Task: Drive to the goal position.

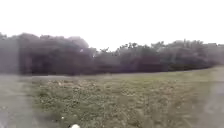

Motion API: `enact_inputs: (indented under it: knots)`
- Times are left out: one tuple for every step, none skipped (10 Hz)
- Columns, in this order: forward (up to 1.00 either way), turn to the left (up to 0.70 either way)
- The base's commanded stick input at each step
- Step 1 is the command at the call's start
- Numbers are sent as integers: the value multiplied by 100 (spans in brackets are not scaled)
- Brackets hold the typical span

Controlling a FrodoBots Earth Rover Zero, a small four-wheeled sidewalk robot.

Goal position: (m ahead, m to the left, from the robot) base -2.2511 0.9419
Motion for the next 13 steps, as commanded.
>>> enact_inputs:
  knots:
    - [100, -40]
    - [100, -40]
    - [100, -40]
    - [100, -31]
    - [100, 0]
    - [7, 0]
    - [4, 0]
    - [-3, 0]
    - [-45, 0]
    - [-100, 0]
    - [-100, 0]
    - [-100, 0]
    - [-100, 0]
